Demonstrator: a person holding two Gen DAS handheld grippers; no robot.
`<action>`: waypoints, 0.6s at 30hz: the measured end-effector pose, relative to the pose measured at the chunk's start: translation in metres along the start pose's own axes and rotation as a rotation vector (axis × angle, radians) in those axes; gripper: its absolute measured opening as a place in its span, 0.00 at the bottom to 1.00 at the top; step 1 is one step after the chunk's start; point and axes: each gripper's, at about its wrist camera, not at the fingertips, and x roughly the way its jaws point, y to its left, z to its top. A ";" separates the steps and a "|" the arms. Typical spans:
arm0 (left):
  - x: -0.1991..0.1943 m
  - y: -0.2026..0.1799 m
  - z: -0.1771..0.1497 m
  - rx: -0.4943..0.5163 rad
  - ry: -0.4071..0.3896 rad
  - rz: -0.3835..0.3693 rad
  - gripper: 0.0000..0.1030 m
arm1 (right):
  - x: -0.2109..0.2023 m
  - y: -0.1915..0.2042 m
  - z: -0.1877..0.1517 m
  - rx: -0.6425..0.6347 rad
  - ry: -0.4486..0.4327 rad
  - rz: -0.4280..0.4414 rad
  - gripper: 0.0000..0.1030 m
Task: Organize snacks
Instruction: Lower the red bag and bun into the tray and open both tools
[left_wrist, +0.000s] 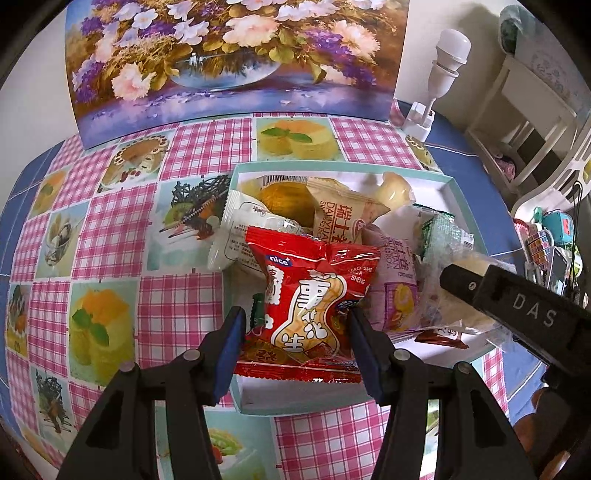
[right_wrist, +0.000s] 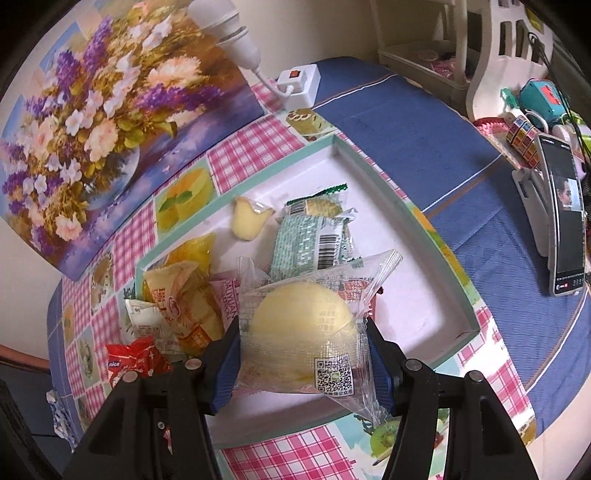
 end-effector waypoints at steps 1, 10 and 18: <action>0.000 0.000 0.000 -0.001 0.002 0.000 0.56 | 0.001 0.002 0.000 -0.008 0.002 -0.002 0.63; 0.002 0.002 0.001 -0.013 0.016 -0.009 0.58 | 0.006 0.012 -0.001 -0.053 0.015 -0.018 0.63; -0.003 0.007 0.003 -0.033 0.011 -0.016 0.59 | 0.009 0.016 -0.001 -0.071 0.021 -0.031 0.63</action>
